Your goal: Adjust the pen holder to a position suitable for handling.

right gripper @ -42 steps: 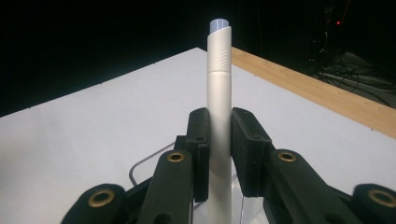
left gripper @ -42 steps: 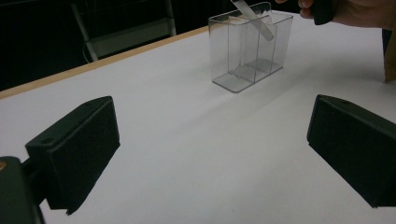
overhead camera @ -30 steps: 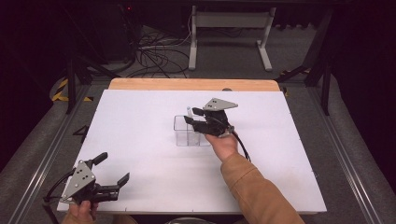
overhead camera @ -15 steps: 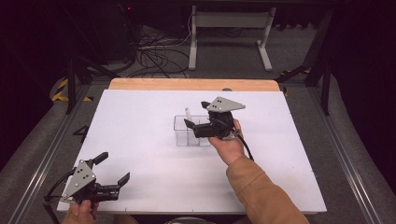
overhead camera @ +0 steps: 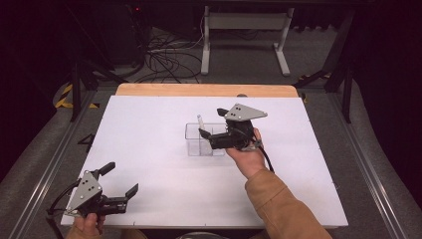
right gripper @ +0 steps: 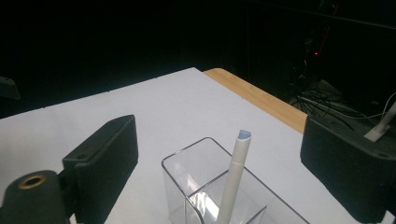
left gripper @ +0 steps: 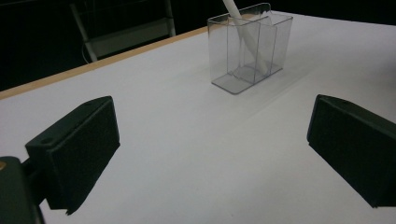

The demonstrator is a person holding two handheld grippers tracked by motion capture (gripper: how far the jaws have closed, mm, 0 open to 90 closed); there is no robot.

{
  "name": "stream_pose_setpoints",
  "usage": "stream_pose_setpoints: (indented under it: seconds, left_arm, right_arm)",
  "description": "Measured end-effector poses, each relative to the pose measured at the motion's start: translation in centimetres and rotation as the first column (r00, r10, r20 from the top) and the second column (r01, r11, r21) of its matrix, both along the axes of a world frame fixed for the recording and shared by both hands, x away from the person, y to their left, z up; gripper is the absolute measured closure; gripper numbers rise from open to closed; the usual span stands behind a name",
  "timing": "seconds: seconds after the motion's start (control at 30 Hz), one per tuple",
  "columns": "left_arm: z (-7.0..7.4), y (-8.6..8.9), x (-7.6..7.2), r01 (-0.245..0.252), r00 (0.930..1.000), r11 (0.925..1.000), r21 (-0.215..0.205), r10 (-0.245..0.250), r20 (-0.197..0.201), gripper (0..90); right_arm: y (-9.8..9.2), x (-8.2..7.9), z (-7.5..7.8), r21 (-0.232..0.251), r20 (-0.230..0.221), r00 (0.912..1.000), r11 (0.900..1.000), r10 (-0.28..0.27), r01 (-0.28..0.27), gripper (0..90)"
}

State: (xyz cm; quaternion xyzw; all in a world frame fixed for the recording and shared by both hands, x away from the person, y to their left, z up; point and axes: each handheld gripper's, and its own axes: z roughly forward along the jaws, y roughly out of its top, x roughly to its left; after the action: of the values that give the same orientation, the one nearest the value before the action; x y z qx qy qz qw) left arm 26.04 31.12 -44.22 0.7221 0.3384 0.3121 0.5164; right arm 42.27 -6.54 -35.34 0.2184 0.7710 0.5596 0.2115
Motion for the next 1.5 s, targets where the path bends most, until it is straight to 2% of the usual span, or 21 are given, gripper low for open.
stream_pose_setpoints:
  seconds: [0.17,0.37,0.5,0.77,0.9,1.17,1.3,1.37,1.5]
  left_arm:
    - [0.0,0.0,0.2,0.002,1.0000,1.0000,0.003,-0.002,0.000,3.0]
    - [0.1,0.0,0.3,0.000,1.0000,1.0000,0.001,0.000,-0.001,2.9]
    - [0.1,-0.1,0.4,-0.002,1.0000,1.0000,0.000,0.002,0.000,3.0]
    - [0.1,-0.1,0.4,-0.001,1.0000,1.0000,-0.001,0.001,0.000,2.9]
    - [0.1,-0.1,0.4,-0.001,1.0000,1.0000,-0.001,0.001,0.000,2.9]
    - [0.1,-0.1,0.4,0.000,1.0000,1.0000,0.000,0.000,-0.001,2.9]
    - [0.1,-0.1,0.4,-0.001,1.0000,1.0000,-0.002,0.001,-0.003,2.9]
    - [0.1,-0.1,0.4,-0.002,1.0000,1.0000,-0.003,0.002,-0.003,2.9]
    - [0.1,-0.1,0.4,-0.001,1.0000,1.0000,-0.004,0.001,-0.004,2.9]
  right_arm:
    - [-0.8,-0.8,0.8,-0.015,-0.018,0.9997,1.000,0.015,-0.015,8.2]
    - [-2.4,-1.9,1.2,-0.040,-0.006,0.9995,0.999,0.030,-0.030,6.8]
    - [-3.8,-2.7,1.0,-0.049,0.000,0.9999,0.999,0.015,-0.015,6.7]
    - [-6.5,-4.1,0.0,-0.033,-0.024,0.9997,0.999,-0.007,0.006,1.1]
    - [-7.6,-4.9,-0.5,-0.052,-0.018,0.9997,0.998,-0.018,0.017,0.0]
    - [-10.3,-5.9,-1.6,-0.021,-0.037,0.9991,1.000,-0.018,0.017,0.0]
    - [-11.0,-6.4,-2.4,-0.070,-0.028,0.9994,0.997,-0.018,0.016,0.5]
    - [-11.3,-6.7,-2.9,-0.071,-0.027,0.9996,0.997,-0.008,0.006,0.7]
    - [-12.1,-6.9,-4.2,-0.046,-0.067,0.9977,0.999,-0.008,0.005,0.0]
